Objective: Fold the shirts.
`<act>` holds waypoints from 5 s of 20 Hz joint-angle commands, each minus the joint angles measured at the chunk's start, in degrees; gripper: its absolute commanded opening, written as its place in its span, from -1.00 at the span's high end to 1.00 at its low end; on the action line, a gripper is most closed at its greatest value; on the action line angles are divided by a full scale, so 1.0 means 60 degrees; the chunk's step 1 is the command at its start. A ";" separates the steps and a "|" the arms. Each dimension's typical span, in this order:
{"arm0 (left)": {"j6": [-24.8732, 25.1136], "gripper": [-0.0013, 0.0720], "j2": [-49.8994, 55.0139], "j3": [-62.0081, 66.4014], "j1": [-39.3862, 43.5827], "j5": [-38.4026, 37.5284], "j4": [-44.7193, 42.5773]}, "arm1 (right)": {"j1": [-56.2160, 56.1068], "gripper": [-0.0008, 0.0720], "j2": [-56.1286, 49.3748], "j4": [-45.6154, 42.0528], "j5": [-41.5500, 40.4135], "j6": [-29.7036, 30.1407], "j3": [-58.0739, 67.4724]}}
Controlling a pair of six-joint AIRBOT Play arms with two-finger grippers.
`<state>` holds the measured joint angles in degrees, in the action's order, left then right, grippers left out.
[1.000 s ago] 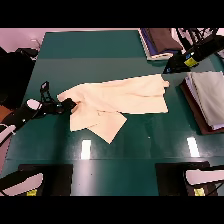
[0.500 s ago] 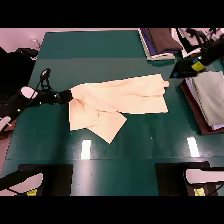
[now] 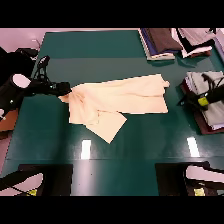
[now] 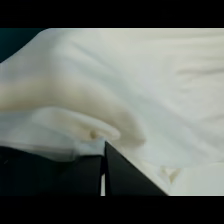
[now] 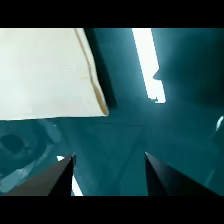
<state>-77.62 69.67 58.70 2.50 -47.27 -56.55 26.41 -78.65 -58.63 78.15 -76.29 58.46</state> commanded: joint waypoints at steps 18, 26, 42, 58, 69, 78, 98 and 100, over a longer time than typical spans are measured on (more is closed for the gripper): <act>-0.0058 0.91 -0.2765 0.3308 -0.0007 -0.0987 -0.0918 | -0.1840 0.94 0.1435 0.2084 -0.1639 0.1402 0.3136; -0.0787 0.91 -0.4062 0.9555 -0.0007 -0.1545 -0.1147 | -0.0499 0.94 0.4248 0.2025 -0.1647 0.0867 0.8397; -0.1483 0.91 -0.1202 0.6255 -0.0007 -0.3067 -0.1552 | -0.2284 0.94 0.1606 -0.1468 0.1013 -0.0576 0.7009; 0.0011 0.91 0.3745 0.5410 -0.1060 -0.4109 -0.0801 | -0.2940 0.94 -0.3253 -0.2266 0.1005 -0.0375 0.8142; -0.0550 -0.49 0.3716 0.2685 -0.1031 -0.4462 -0.0801 | -0.2896 0.21 -0.1169 -0.1723 -0.1067 -0.0390 0.3209; -0.1596 -0.50 -0.0692 -0.0969 -0.0812 -0.4637 -0.2499 | -0.2881 -0.13 0.1053 -0.1399 -0.0470 -0.0375 0.2830; -0.1468 0.63 -0.4135 -0.6849 -0.0812 -0.3195 0.0605 | -0.2845 -0.09 0.2186 -0.1056 -0.0965 -0.0379 0.2011; -0.1231 0.91 -0.4135 -0.6499 -0.0812 -0.3421 0.0521 | -0.2703 -0.09 0.2269 -0.1158 -0.0597 -0.0350 0.2007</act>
<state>-87.09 44.97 18.46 -2.35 -66.41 -55.02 9.54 -65.49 -65.63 72.66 -78.54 70.52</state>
